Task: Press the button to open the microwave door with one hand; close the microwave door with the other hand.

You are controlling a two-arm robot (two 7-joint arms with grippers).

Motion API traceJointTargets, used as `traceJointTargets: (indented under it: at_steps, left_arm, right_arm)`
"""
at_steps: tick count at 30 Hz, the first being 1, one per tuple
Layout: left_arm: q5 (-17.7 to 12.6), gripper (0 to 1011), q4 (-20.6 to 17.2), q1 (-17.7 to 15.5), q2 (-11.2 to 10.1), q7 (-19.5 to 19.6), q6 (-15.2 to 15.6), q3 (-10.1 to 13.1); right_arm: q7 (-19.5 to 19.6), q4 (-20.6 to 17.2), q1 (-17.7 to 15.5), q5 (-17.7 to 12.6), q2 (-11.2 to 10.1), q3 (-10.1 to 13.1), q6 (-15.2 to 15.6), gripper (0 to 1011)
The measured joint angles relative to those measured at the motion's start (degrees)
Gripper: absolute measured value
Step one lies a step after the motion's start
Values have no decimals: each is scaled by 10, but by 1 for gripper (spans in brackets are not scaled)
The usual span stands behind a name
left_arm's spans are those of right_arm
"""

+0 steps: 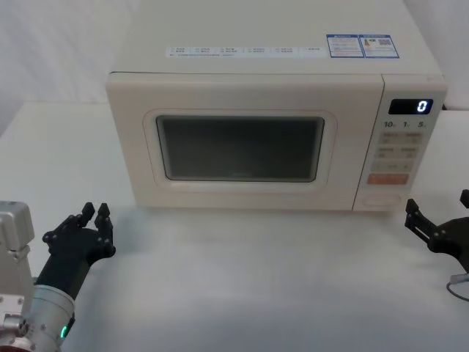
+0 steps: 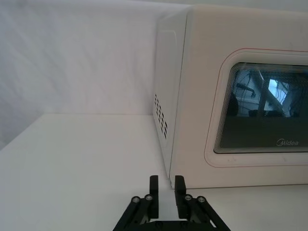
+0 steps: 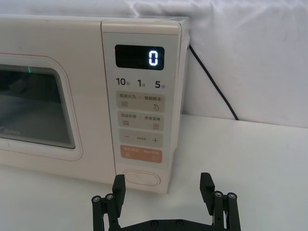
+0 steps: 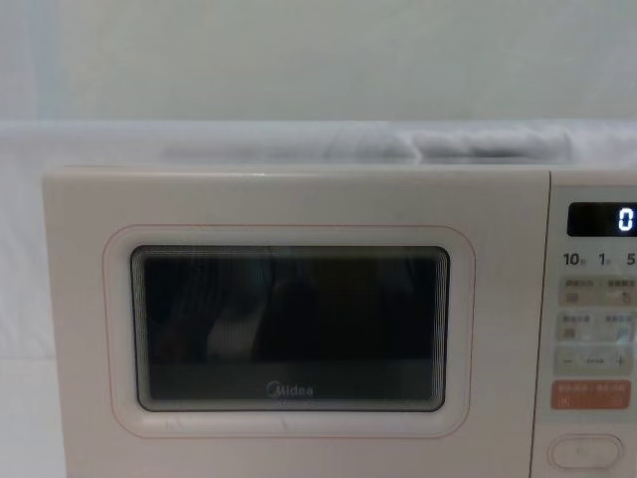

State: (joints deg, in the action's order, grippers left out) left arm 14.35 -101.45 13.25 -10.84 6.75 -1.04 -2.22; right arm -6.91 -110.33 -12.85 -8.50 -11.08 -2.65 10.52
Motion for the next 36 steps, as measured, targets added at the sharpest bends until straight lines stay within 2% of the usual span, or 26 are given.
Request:
traceJointTargets:
  at_steps: [5,9,11,12,16,17,23,27,36]
  left_arm:
    - [0,339,0,0,0,0,0,0]
    - [0,503,0,0,-1,0,0,0]
    - [0,542,0,0,-1,0,0,0]
    - [0,601,0,1,-1,0,0,0]
    - [0,686,-1,1,-1,0,-1,0]
    - [0,744,-1,1,-1,0,-1,0]
    - [1,923,-1,1,-1,0,-1,0]
    - [1,1001,-1,1,-1,0,-1,0]
    - [1,1001,-1,1,-1,0,-1,0]
  right_arm:
    - [0,0,0,0,0,0,0,1002]
    - [0,0,0,0,0,0,0,1002]
    - [0,0,0,0,0,0,0,1002]
    - [0,0,0,0,0,0,0,1002]
    - [0,0,0,0,0,0,0,1002]
    - [0,0,0,0,0,0,0,1002]
    - [0,0,0,0,0,0,0,1002]
    - [0,0,0,0,0,0,0,1002]
    - [0,0,0,0,0,0,0,1002]
